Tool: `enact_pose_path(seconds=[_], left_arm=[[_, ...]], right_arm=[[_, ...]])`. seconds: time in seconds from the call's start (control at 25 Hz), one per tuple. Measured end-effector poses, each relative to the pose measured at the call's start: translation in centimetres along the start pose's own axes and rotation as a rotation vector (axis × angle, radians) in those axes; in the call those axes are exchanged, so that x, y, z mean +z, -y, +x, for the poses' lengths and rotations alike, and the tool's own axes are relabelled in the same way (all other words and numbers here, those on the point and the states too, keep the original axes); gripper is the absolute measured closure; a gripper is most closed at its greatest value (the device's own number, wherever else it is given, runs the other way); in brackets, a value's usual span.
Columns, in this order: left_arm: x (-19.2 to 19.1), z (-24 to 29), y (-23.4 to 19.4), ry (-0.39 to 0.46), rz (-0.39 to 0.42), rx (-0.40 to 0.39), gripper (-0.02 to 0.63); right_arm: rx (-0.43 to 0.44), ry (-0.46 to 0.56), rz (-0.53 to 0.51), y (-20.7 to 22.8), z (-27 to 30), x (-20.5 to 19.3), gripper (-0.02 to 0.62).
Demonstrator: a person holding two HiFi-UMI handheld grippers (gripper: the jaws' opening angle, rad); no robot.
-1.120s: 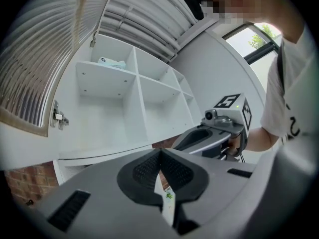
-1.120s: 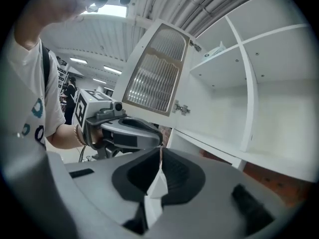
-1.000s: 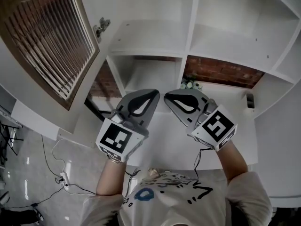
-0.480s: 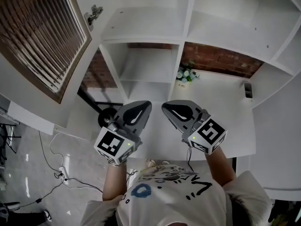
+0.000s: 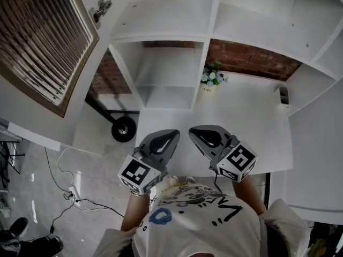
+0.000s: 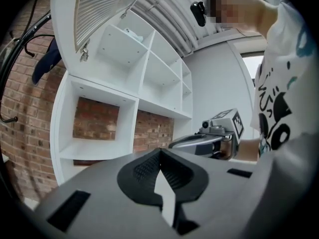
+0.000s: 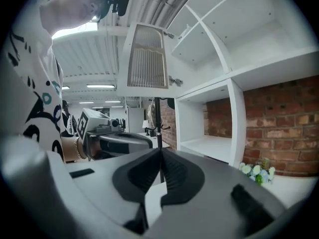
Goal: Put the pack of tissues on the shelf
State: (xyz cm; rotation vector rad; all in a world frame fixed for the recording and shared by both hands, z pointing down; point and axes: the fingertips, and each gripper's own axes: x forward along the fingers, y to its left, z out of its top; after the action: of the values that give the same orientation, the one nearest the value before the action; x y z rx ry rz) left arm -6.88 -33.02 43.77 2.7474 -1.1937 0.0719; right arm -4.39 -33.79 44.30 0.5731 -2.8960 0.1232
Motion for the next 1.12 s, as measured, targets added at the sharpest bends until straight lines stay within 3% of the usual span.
enact_pose_path(seconds=[0.32,0.84,1.12], left_arm=[[-3.3,-0.3,0.4,-0.067,-0.064,-0.005,0.591],[-3.8,-0.7,0.7,-0.071,-0.061,-0.009,0.591],[-4.1,-0.6,1.0,-0.070,-0.067,-0.013,0.591]], right_arm=[[-0.026,-0.053,0.079,-0.4,-1.1,-3.3,0.569],[-0.040,-0.130,0.005,-0.5,-1.3,-4.6,0.569],[-0.018,-0.123,0.024,-0.6,-0.9,-4.5,0.569]])
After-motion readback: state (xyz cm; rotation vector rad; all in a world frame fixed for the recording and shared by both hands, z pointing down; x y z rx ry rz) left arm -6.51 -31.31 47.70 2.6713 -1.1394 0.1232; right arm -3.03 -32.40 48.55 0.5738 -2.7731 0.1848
